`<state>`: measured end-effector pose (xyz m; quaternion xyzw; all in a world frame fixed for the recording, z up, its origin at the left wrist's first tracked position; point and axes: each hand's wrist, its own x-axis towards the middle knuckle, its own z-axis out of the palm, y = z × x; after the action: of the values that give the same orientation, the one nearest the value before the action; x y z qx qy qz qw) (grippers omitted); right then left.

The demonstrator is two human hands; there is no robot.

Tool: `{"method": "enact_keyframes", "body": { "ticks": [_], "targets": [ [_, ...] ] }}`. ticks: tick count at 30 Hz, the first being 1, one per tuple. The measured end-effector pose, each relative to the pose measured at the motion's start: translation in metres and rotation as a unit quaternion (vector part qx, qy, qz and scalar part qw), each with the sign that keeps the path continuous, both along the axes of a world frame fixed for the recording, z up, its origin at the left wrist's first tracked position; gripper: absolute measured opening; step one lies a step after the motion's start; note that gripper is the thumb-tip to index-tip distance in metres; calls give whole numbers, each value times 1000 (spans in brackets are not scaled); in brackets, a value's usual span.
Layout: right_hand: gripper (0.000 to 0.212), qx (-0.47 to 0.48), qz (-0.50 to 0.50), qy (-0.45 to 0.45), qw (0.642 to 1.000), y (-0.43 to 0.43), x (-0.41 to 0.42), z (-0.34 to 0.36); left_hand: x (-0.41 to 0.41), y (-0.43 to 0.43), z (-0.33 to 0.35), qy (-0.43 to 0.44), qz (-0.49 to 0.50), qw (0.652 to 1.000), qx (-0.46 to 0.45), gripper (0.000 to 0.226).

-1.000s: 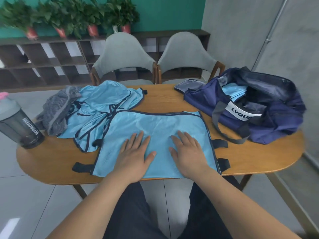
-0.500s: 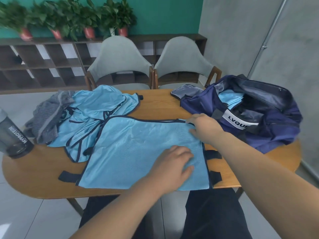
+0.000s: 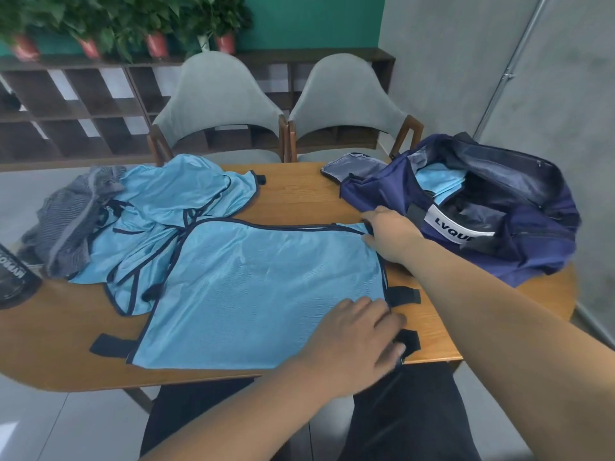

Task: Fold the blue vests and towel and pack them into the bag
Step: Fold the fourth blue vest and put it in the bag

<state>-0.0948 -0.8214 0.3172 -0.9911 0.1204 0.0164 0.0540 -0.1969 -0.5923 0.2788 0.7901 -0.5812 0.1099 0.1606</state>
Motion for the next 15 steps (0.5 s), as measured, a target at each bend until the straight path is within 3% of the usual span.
{"method": "enact_keyframes", "body": {
  "ticks": [3,5,11,15],
  "targets": [
    [52,29,-16,-21,999,-3,2,-4,-16,3,0,-50,-17,997,50,53],
    [46,49,-25,-31,998,-3,3,-8,-20,2,-2,-76,-6,995,56,47],
    [17,92,-25,-85,992,-2,-2,-9,-21,1,-19,-97,48,993,-58,21],
    [25,111,-20,-97,989,-7,-7,-5,-12,2,-18,-80,69,991,-85,9]
  ]
}}
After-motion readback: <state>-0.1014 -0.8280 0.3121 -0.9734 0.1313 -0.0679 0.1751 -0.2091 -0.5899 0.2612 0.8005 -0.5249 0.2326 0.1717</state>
